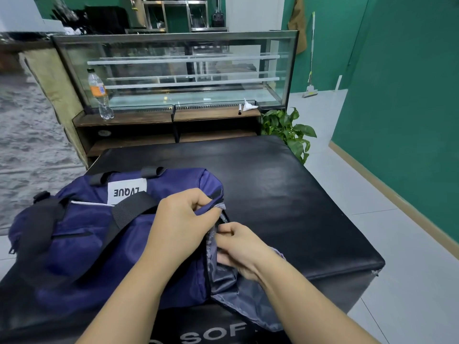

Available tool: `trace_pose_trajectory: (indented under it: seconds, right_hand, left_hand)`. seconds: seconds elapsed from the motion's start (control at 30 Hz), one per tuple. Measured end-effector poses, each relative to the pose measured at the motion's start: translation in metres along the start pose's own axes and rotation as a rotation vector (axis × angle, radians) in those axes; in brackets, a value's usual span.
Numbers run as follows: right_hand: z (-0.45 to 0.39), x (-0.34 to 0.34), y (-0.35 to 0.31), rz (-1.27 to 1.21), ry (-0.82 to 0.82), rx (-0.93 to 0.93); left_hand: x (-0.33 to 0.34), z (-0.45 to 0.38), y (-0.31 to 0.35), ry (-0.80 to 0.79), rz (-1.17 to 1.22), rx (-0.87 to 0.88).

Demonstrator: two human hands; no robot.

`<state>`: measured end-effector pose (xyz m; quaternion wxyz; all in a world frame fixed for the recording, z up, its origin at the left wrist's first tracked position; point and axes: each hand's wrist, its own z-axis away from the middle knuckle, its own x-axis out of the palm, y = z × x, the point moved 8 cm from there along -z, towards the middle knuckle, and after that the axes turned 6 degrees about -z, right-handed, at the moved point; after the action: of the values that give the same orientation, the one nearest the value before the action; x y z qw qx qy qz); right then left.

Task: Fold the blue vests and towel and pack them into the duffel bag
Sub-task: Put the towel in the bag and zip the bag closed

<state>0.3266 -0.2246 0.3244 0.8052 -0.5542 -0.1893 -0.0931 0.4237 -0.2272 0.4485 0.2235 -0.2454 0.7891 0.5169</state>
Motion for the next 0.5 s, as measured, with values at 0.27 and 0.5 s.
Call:
trace_pose_trajectory:
  seconds: [0.27,0.5]
  right_hand:
    - [-0.007,0.0,0.006,0.108,0.164,-0.105]
    - [-0.004,-0.013,0.013,-0.006,0.039,-0.069]
  left_hand:
    - [0.018,0.001,0.02,-0.13,-0.016,0.145]
    - [0.029,-0.007,-0.001,-0.213,-0.251,0.204]
